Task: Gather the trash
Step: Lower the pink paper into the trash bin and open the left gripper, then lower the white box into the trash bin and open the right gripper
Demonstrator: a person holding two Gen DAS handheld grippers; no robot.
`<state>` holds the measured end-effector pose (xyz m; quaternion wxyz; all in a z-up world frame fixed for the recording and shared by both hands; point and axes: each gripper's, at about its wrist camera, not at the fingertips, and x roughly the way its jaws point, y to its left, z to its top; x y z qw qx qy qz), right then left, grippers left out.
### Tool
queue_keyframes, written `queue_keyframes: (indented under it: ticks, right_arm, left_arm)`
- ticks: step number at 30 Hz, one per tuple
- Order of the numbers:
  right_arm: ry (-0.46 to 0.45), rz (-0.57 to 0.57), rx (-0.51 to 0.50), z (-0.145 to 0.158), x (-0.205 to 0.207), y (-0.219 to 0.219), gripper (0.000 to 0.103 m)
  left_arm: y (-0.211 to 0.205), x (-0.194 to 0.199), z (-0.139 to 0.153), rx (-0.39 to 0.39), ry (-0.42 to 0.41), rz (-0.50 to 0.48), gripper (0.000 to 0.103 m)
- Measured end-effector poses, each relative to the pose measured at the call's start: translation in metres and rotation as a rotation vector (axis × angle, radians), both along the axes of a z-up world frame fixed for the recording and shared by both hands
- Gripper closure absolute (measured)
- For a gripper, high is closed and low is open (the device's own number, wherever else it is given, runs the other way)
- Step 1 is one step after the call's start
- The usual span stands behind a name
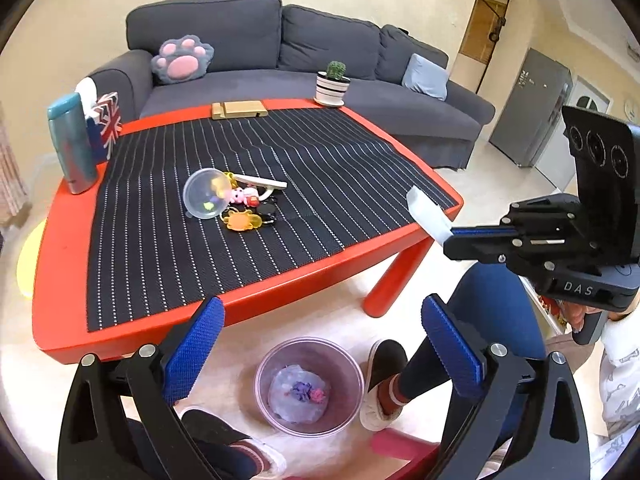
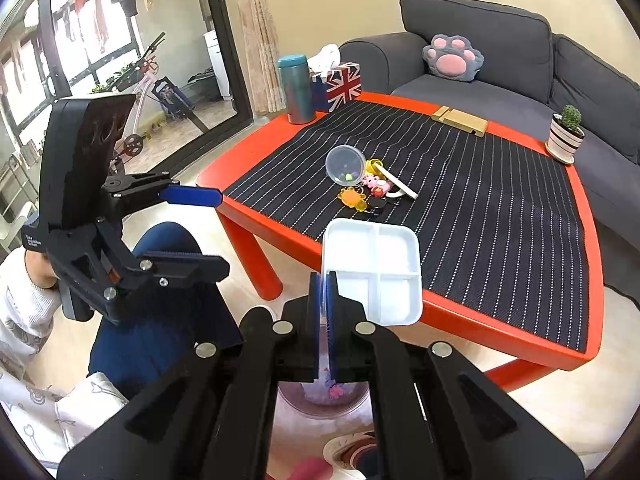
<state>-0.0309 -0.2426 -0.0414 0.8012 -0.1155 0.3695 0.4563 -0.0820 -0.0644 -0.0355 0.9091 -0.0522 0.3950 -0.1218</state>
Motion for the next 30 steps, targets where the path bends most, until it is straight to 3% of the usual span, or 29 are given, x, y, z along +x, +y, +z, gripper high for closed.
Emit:
queue_keyframes:
  ticks: [19, 23, 25, 26, 27, 30]
  right_arm:
    - [0.043, 0.086, -0.014, -0.014, -0.020, 0.029, 0.100]
    - [0.041, 0.092, -0.015, -0.014, -0.021, 0.032, 0.095]
    - [0.036, 0.086, -0.020, -0.015, -0.021, 0.032, 0.072]
    - [0.032, 0.077, -0.018, -0.015, -0.020, 0.031, 0.043]
    - [0.025, 0.060, -0.006, -0.014, -0.019, 0.029, 0.024]
    - [0.015, 0.005, 0.021, -0.011, -0.014, 0.023, 0.009]
  left_arm:
    - [0.027, -0.014, 0.002, -0.022, -0.007, 0.067, 0.008]
    - [0.029, -0.014, 0.002, -0.022, -0.009, 0.072, 0.008]
    - [0.030, -0.014, 0.002, -0.022, -0.009, 0.074, 0.008]
    - [0.030, -0.014, 0.002, -0.021, -0.009, 0.075, 0.008]
    - [0.030, -0.015, 0.002, -0.021, -0.009, 0.075, 0.008]
    - [0.030, -0.014, 0.001, -0.018, -0.004, 0.076, 0.008]
